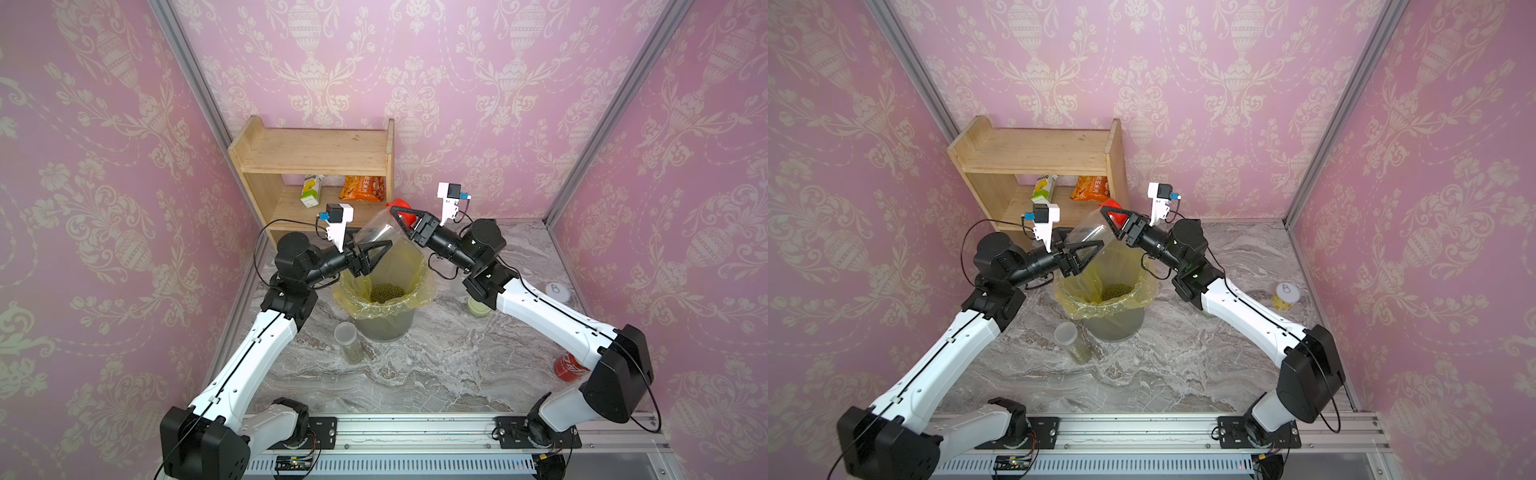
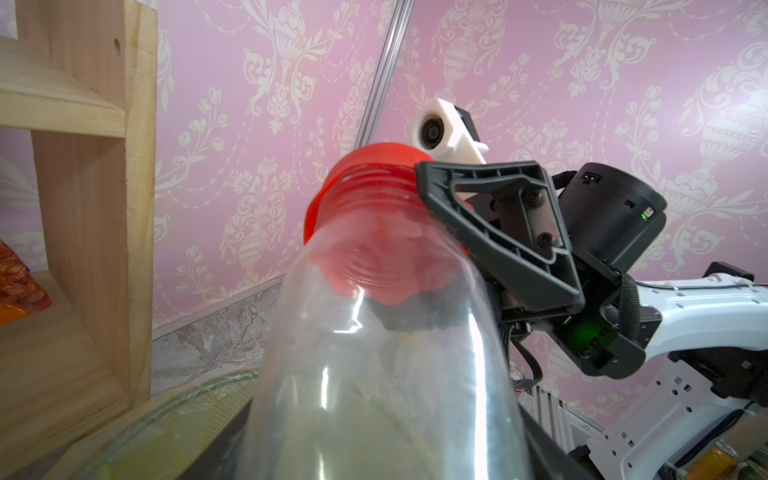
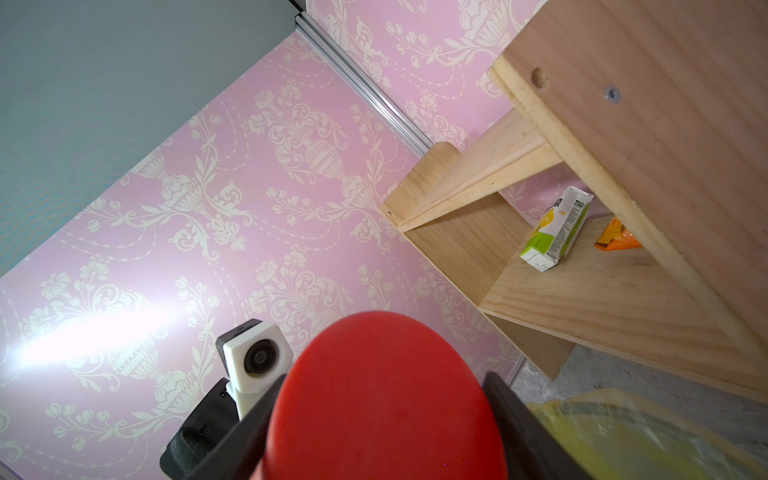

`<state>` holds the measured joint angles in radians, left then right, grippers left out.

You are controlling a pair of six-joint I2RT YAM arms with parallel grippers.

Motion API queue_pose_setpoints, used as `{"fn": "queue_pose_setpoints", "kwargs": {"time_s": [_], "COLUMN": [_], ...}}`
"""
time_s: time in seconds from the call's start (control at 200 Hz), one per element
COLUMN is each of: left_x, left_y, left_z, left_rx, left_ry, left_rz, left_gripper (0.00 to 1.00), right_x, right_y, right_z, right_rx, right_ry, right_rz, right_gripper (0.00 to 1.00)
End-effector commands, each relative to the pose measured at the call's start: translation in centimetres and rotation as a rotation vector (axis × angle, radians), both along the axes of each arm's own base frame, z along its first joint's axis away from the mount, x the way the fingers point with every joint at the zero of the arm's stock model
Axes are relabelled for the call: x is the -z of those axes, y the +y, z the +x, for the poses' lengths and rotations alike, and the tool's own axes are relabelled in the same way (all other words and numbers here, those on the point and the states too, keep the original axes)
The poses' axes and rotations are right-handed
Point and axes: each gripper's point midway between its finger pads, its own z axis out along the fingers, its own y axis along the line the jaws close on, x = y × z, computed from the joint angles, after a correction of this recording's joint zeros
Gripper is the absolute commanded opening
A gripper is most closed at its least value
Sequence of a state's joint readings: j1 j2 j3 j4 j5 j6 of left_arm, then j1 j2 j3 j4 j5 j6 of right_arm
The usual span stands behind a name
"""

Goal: Empty moldy mung beans from jars
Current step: Unscrew the lid from the jar.

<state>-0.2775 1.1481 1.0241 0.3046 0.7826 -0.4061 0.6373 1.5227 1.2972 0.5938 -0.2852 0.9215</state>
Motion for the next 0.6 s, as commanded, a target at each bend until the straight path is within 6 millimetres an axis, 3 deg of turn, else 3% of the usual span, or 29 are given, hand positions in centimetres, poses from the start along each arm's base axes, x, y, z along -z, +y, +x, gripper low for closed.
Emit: {"fn": "queue_pose_setpoints", "kwargs": {"time_s": [0.0, 0.595], "left_x": [-0.6, -0.2], "left_y": [0.5, 0.5], "left_z": [0.3, 0.8], "left_rx": [-0.028, -0.033], "left_ry": [-0.037, -0.026], "left_rz": [-0.008, 0.002], "left_gripper": [0.41, 0.41], "right_x": [-1.9, -1.4], "right_y": [-3.4, -5.1], "right_z": [1.0, 1.3], "right_rx": [0.104, 0.171], "right_ry": [-0.01, -0.014], "right_rz": [0.055, 0.026], "right_gripper": [0.63, 0.62]}}
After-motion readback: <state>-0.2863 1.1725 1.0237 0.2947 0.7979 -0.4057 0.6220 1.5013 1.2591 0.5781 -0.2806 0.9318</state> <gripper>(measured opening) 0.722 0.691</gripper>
